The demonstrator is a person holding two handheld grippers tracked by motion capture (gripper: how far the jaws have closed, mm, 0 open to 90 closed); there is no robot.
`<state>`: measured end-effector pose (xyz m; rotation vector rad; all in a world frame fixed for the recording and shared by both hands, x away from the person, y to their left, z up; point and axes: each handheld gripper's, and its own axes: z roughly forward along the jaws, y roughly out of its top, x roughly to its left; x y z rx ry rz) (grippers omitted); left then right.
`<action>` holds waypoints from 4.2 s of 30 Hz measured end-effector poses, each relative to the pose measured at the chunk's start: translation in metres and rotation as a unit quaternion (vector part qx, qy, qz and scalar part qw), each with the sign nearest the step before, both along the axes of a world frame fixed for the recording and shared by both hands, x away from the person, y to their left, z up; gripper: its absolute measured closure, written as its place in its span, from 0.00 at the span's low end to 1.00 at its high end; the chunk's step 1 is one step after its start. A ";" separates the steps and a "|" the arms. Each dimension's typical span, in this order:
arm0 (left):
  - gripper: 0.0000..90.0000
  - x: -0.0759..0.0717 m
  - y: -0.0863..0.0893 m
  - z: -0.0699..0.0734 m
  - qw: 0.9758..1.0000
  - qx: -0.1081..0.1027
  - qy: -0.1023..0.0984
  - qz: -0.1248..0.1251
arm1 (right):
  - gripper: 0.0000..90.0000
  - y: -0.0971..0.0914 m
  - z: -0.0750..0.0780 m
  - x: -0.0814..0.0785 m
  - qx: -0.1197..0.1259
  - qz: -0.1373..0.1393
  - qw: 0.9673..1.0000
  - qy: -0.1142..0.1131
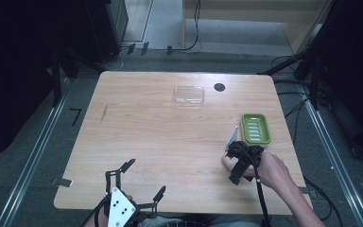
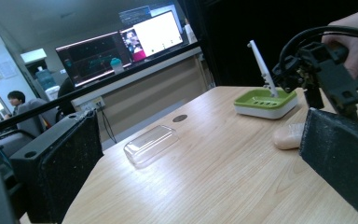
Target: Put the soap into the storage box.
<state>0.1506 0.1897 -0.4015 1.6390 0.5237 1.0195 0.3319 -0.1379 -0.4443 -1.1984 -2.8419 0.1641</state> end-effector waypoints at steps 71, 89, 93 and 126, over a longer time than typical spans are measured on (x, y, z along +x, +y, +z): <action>0.00 -0.001 0.000 0.000 1.000 0.001 -0.001 -0.002 | 0.37 0.010 -0.023 0.027 0.002 -0.033 0.999 -0.008; 0.00 -0.001 0.000 0.000 1.000 0.001 -0.001 -0.003 | 0.37 0.009 -0.019 0.028 0.002 -0.028 1.000 -0.008; 0.00 -0.001 0.000 0.000 1.000 0.002 -0.002 -0.004 | 0.37 0.008 -0.018 0.028 0.000 -0.027 1.000 -0.008; 0.00 0.000 -0.001 0.000 1.000 0.001 -0.001 -0.003 | 0.38 -0.010 0.000 0.028 -0.007 -0.027 1.000 0.004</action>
